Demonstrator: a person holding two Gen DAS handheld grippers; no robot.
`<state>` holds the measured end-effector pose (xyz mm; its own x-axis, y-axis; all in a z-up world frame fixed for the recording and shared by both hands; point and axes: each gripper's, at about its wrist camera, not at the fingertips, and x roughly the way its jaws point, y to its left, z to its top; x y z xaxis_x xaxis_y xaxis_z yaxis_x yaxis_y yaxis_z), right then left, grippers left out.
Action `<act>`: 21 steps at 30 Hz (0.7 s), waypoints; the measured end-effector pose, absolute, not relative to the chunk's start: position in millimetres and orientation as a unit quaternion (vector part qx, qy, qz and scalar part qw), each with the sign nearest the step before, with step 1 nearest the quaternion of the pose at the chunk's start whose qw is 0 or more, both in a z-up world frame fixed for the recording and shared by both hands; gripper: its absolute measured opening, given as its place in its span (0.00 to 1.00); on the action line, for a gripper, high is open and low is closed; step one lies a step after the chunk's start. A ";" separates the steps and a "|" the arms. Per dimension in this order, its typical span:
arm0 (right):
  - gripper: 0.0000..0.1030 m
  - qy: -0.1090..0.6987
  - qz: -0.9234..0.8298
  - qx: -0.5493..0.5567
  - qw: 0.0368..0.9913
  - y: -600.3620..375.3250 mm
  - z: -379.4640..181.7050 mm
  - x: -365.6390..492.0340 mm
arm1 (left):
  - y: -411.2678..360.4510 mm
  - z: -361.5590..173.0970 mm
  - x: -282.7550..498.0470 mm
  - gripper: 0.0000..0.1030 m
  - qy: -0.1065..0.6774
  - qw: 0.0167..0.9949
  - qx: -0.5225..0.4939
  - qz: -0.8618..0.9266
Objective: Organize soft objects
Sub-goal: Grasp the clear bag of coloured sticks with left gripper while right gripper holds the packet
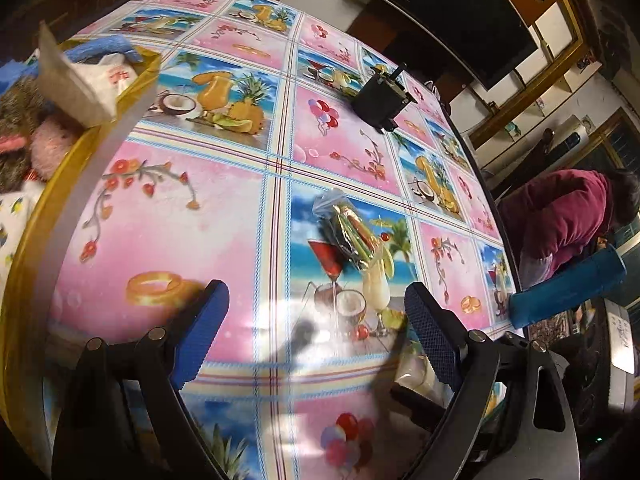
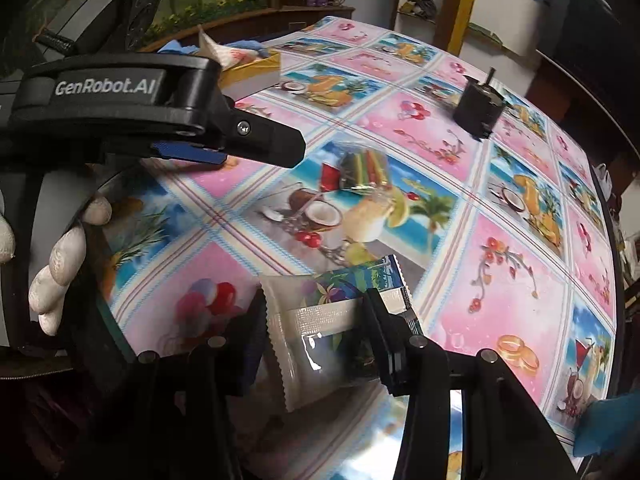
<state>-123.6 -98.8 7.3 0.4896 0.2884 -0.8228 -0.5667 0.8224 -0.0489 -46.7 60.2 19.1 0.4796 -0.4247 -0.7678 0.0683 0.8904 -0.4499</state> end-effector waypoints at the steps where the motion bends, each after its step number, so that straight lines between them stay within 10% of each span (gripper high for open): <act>1: 0.45 0.438 0.243 -0.155 0.852 -105.7 7.6 -121.1 | 55.5 16.7 -40.0 0.87 0.491 0.839 -0.180 -0.148; 13: 0.59 0.432 0.225 -0.094 0.868 -152.8 5.4 -115.7 | -18.1 2.5 -4.4 0.85 0.473 0.876 0.016 -0.093; 17: 0.64 0.425 0.241 -0.063 0.870 -167.7 8.7 -118.5 | -22.9 3.3 -18.6 0.21 0.446 0.885 0.050 -0.126; 21: 0.67 0.436 0.236 -0.068 0.866 -168.6 5.4 -119.3 | -9.8 5.0 -23.8 0.14 0.451 0.880 0.022 -0.148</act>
<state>-119.3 -168.6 5.4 0.5081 0.3497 -0.7871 -0.4679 0.8793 0.0886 -23.8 -9.8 5.0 0.5488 -0.2397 -0.8009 0.2795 0.9555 -0.0944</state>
